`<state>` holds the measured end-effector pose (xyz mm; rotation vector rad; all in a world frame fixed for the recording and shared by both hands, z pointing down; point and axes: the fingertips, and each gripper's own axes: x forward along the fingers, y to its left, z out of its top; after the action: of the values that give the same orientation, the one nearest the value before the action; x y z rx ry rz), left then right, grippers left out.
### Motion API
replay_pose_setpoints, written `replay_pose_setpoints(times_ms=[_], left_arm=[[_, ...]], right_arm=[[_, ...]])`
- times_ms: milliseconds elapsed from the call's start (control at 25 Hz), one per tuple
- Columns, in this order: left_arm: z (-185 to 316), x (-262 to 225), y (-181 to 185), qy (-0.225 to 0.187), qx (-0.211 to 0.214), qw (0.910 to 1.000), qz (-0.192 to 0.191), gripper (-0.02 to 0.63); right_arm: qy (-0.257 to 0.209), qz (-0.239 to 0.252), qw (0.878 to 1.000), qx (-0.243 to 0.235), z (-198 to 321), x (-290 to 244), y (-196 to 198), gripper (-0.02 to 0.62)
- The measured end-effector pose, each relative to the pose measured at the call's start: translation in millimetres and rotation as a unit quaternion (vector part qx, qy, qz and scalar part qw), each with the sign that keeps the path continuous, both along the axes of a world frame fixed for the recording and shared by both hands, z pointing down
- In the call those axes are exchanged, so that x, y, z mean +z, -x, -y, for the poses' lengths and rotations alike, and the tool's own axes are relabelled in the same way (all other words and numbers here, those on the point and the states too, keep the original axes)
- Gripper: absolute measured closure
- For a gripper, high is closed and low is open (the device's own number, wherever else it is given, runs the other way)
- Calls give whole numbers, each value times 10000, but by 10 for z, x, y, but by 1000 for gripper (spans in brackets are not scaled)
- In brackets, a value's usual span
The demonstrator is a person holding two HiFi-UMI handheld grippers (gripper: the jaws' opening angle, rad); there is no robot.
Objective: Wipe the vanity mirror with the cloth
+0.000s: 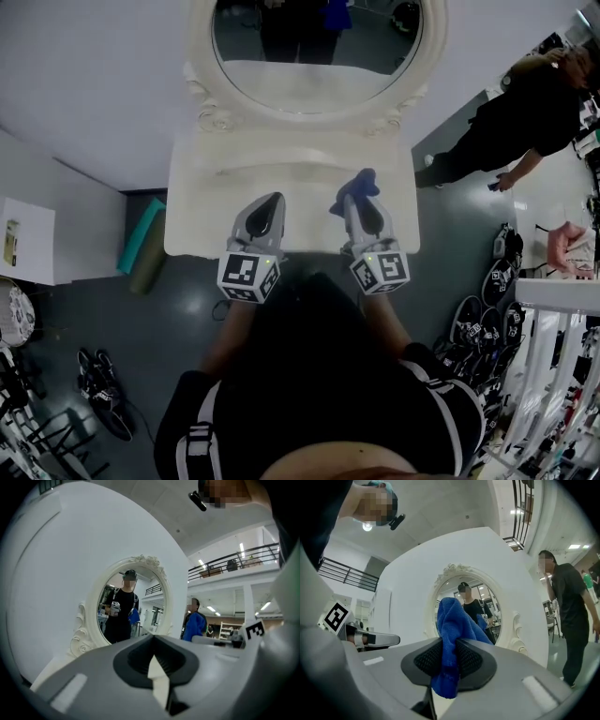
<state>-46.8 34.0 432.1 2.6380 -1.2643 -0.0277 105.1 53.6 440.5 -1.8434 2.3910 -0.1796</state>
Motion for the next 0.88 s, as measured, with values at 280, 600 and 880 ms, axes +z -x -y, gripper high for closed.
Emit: replay_pose_setpoints(times_ms=[280, 600, 880], left_arm=[[399, -152, -51, -184, -85, 9998, 50, 600], [944, -310, -332, -342, -234, 9991, 84, 600], [1410, -389, -582, -393, -408, 9984, 79, 600]], right_arm=[[-234, 81, 9996, 130, 481, -171, -157, 526], [-430, 191, 9988, 120, 1124, -270, -525, 526], [-666, 337, 9972, 88, 1636, -418, -897, 526]])
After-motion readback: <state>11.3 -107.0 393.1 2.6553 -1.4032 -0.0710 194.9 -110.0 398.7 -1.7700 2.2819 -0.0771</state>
